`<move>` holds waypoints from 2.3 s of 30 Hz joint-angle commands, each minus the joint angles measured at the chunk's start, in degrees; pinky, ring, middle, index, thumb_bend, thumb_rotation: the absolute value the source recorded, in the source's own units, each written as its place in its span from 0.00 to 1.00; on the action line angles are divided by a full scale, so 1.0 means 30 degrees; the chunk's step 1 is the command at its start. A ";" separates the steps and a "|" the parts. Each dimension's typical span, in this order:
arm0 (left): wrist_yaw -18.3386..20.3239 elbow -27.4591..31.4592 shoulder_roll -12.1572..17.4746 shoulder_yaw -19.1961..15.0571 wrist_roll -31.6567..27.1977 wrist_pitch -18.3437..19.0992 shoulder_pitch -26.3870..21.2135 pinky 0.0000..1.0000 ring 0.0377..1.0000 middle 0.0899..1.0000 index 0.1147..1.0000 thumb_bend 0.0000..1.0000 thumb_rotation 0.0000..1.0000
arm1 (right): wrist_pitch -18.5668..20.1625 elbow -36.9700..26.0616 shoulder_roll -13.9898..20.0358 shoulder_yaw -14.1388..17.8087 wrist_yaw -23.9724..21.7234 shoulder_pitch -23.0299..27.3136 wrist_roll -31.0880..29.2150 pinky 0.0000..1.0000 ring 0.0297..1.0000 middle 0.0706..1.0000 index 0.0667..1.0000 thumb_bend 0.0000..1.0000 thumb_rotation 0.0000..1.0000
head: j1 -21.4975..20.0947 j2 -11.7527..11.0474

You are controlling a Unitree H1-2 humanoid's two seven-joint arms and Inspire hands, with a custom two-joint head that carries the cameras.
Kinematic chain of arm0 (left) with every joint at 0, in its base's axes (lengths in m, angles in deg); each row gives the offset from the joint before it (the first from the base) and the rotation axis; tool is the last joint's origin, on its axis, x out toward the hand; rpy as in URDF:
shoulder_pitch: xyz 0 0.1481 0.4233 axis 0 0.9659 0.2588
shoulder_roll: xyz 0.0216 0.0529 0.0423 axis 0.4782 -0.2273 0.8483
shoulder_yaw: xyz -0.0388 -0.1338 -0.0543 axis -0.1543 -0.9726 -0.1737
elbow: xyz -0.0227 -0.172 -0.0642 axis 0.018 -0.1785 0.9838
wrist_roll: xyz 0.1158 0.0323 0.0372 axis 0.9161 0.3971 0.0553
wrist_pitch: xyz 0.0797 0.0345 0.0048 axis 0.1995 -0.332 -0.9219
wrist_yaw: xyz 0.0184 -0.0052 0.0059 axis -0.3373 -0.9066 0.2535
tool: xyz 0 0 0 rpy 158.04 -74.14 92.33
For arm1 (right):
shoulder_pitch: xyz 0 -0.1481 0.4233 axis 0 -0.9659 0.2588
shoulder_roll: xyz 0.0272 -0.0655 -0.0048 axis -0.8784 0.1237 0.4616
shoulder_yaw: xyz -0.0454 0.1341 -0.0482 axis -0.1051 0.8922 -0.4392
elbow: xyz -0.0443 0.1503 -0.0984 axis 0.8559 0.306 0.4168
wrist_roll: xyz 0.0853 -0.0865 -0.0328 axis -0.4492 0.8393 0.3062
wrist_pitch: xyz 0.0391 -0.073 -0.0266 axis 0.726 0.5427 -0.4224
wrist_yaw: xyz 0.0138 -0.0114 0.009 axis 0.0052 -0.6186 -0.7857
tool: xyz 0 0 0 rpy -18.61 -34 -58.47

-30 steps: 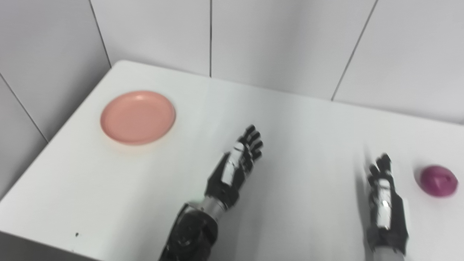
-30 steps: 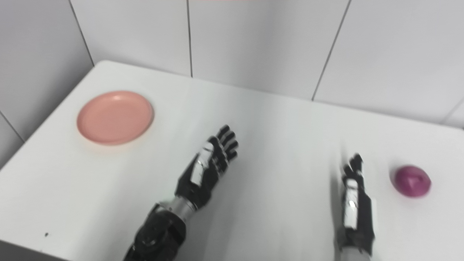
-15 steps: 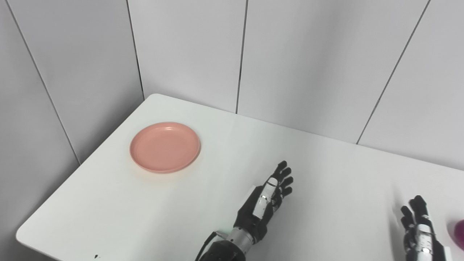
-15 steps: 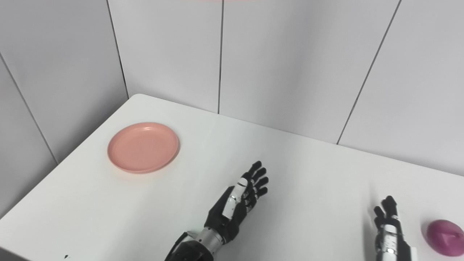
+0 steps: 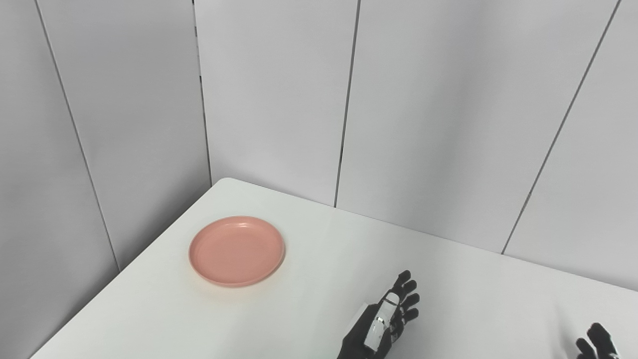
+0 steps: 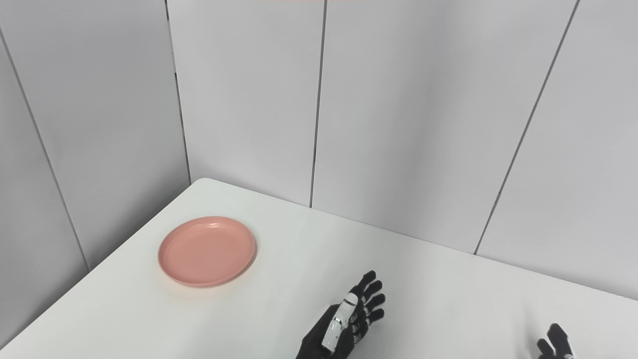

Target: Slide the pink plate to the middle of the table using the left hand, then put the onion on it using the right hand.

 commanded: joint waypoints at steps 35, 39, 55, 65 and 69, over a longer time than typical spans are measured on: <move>-0.1173 0.2263 0.0034 -0.1504 0.0091 0.1380 -0.0626 0.99 0.99 1.00 0.99 0.47 1.00 | -0.0790 0.1737 0.0024 0.0190 -0.0273 -0.0365 -0.0463 0.75 0.84 0.86 0.81 0.55 0.88 | 0.0570 0.0211; -0.1213 0.2865 0.0136 -0.1863 0.0046 0.1590 -0.0878 1.00 0.99 1.00 1.00 0.46 1.00 | -0.0949 0.1831 0.0007 0.0212 -0.0309 -0.0349 -0.0534 0.72 0.82 0.85 0.79 0.53 0.88 | 0.0625 0.0170; -0.1633 0.4630 0.0761 -0.3293 -0.0196 0.2048 -0.2228 1.00 0.99 1.00 0.99 0.44 1.00 | -0.0896 0.1845 0.0076 0.0255 -0.0436 -0.0427 -0.0690 0.66 0.83 0.85 0.79 0.55 0.86 | 0.0933 -0.0013; -0.1973 0.5195 0.1109 -0.4292 -0.0361 0.2072 -0.2846 0.98 0.97 0.99 0.97 0.46 1.00 | -0.1633 0.2333 0.0280 0.0227 -0.0608 -0.0410 -0.0675 0.66 0.83 0.85 0.78 0.55 0.88 | 0.1075 -0.0106; -0.1984 0.5146 0.1387 -0.4765 -0.0527 0.1833 -0.3039 0.97 0.97 0.99 0.98 0.45 1.00 | -0.1687 0.2326 0.0287 0.0186 -0.0471 -0.0432 -0.0499 0.67 0.83 0.86 0.79 0.59 0.87 | 0.1142 -0.0134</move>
